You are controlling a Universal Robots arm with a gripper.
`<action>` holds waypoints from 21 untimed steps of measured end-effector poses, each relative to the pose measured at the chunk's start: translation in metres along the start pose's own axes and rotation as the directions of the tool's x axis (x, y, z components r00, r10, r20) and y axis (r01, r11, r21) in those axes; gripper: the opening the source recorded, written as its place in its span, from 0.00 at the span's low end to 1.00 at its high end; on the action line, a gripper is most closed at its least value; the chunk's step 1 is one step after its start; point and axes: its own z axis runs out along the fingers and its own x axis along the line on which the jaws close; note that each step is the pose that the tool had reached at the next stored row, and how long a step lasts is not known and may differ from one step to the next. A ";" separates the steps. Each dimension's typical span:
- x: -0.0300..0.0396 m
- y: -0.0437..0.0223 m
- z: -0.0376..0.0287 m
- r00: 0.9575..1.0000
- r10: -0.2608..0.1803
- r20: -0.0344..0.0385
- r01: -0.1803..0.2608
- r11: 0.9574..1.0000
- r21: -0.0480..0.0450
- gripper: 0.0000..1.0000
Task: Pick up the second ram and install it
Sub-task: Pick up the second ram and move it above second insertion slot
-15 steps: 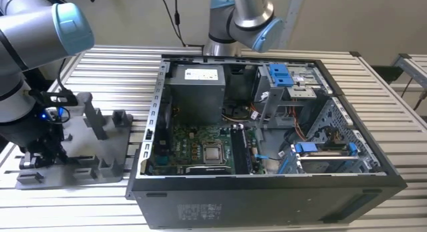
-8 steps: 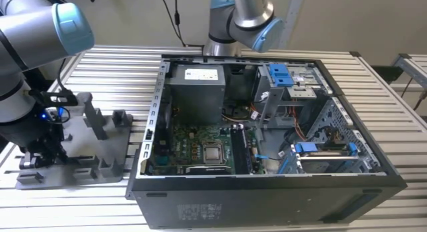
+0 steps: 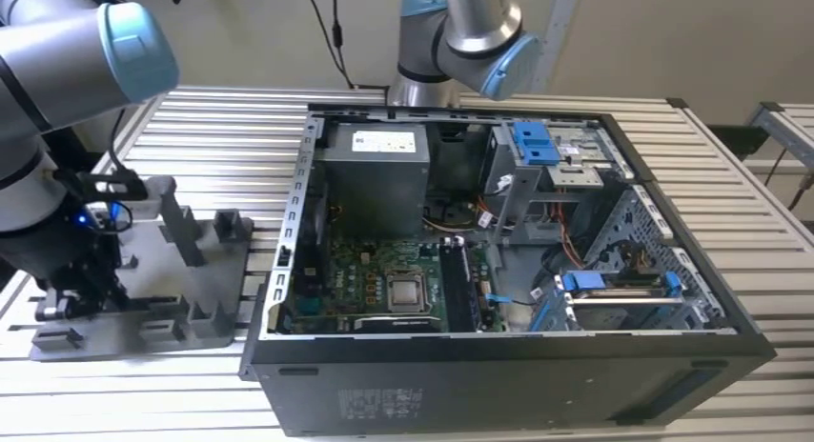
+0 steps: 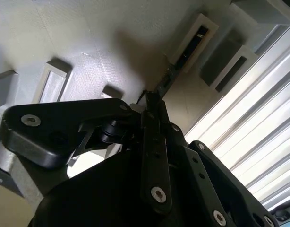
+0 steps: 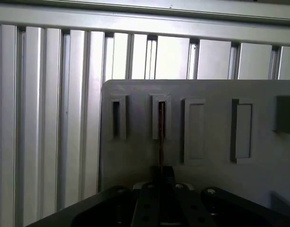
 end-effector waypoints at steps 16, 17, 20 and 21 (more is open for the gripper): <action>-0.0002 0.0000 -0.0055 1.000 0.000 0.000 0.000 1.000 0.000 0.14; -0.0002 -0.0001 -0.0062 1.000 0.000 0.000 0.000 1.000 0.000 0.14; -0.0003 -0.0001 -0.0091 1.000 0.000 0.000 0.000 1.000 0.000 0.14; -0.0004 -0.0001 -0.0104 1.000 0.000 0.000 0.000 1.000 0.000 0.14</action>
